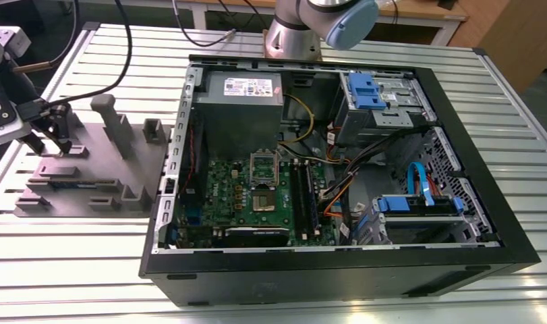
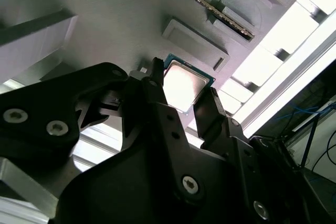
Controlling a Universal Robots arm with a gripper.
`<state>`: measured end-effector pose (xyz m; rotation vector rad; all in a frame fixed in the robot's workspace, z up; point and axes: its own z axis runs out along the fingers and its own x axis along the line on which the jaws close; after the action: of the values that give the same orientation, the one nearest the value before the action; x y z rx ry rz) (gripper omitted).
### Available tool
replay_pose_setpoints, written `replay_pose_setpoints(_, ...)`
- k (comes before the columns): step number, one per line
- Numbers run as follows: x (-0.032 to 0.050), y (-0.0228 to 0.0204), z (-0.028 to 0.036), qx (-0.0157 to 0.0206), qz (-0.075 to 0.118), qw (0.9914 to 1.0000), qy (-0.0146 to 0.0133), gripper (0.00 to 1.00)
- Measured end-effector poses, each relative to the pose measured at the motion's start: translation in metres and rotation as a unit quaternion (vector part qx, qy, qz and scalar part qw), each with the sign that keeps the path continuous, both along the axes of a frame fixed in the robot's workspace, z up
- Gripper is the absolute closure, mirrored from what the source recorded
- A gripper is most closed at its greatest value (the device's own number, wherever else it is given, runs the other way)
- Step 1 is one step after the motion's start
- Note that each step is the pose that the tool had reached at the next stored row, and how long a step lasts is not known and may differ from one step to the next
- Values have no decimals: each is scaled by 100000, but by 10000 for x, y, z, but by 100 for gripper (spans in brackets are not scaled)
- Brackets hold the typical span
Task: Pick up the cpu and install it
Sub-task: 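Pick up the cpu and move it towards the insertion slot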
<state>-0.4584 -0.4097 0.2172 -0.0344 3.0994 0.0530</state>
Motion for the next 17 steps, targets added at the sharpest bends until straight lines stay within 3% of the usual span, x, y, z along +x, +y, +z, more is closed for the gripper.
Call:
replay_pose_setpoints(2, 0, 0, 4, -3, -2, 100000, 2, 53)
replay_pose_setpoints(4, -1, 0, 59, -68, -2, 100000, 5, 53)
replay_pose_setpoints(17, -1, 0, 92, -68, -1, 100000, 4, 53)
